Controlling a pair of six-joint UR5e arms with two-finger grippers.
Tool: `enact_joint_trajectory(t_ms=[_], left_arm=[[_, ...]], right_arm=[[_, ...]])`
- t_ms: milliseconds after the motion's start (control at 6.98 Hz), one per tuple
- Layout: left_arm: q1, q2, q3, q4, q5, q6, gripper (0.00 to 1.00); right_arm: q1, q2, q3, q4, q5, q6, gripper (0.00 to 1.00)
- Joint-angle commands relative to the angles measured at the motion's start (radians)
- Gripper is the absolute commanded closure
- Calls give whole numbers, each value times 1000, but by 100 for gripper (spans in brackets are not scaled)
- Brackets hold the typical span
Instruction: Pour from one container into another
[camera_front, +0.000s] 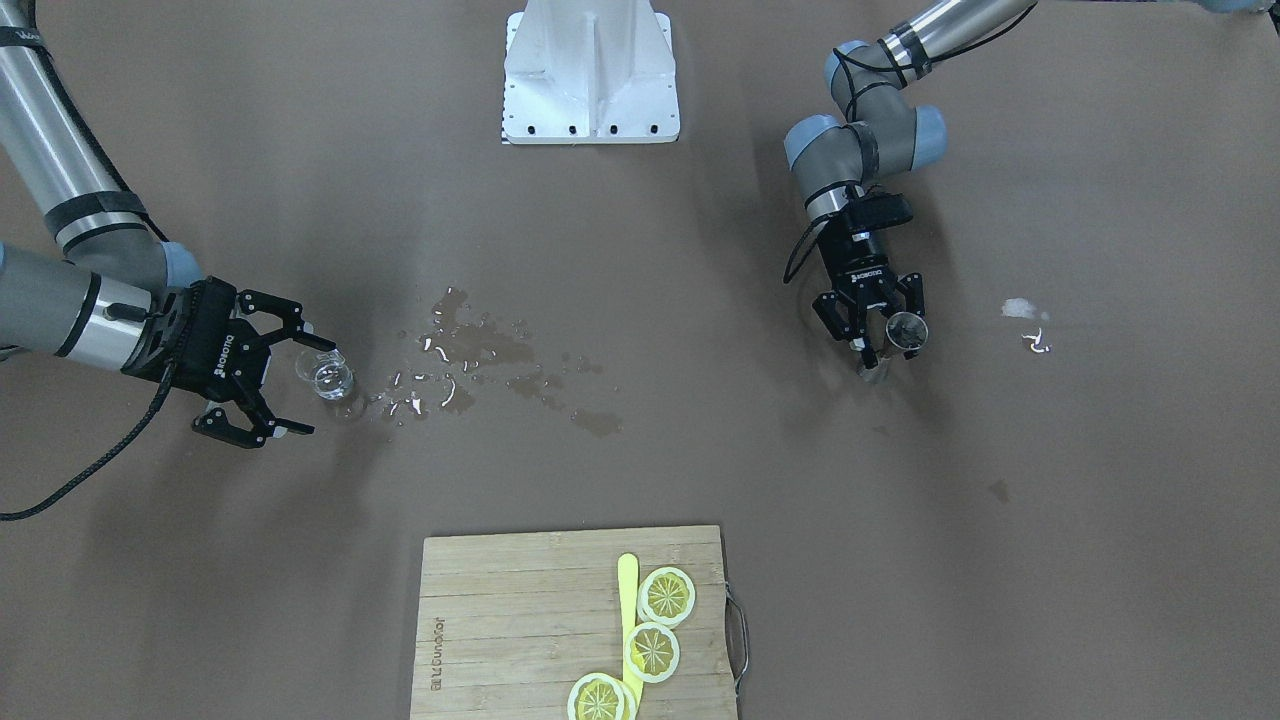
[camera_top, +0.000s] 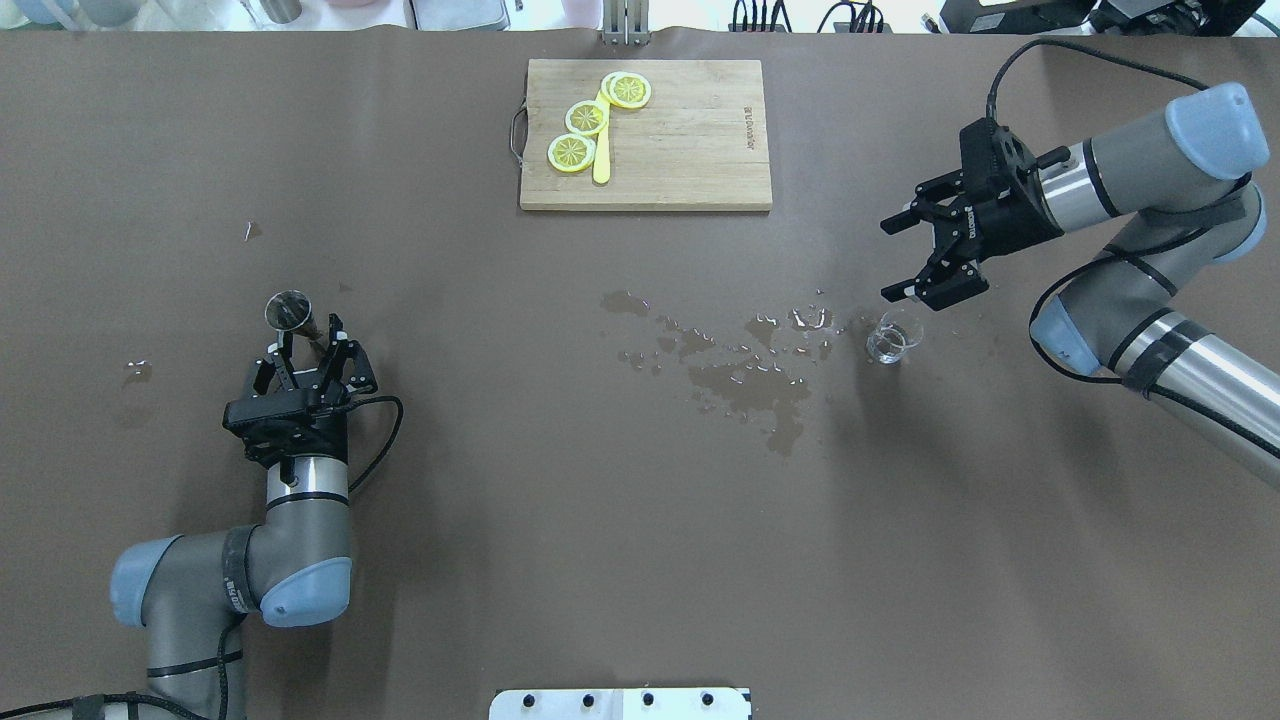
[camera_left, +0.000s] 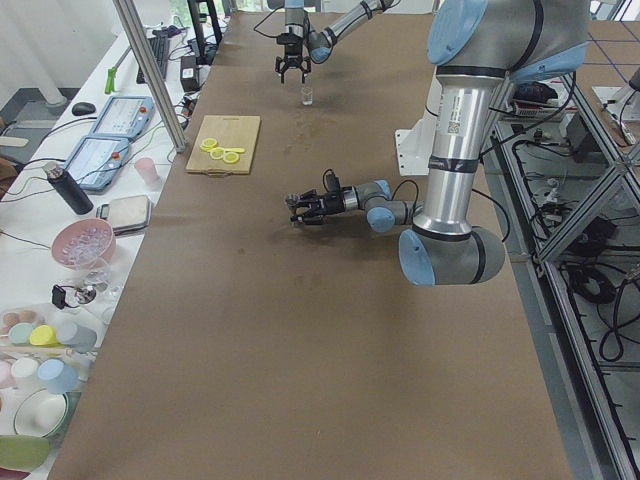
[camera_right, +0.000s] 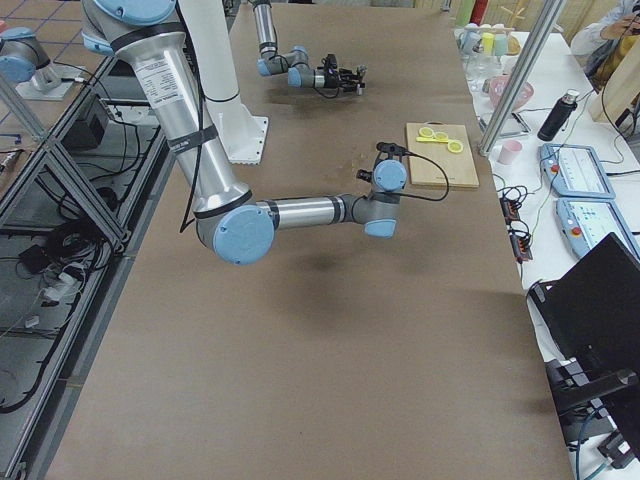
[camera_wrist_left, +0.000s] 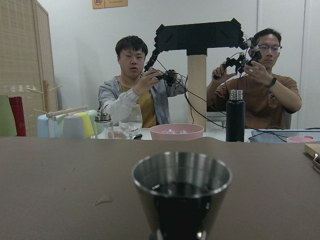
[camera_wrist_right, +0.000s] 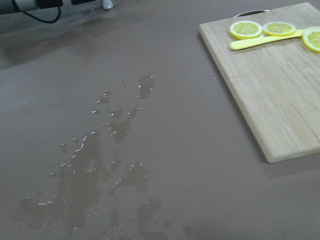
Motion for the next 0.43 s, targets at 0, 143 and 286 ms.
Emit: enact_joint_trajectory(t_ms=[0,143,286], left_arm=[[4,0,1,-1,4,0,1],[6,8,-8,-1,4,0,1],[20,30,-45,-1,5,1,1]], right_arm=[[47,25,38,-237,-9,-10,0],[60,36,39,-329,-18,-8,0],[71,41,39,-462,-32,-8,0]])
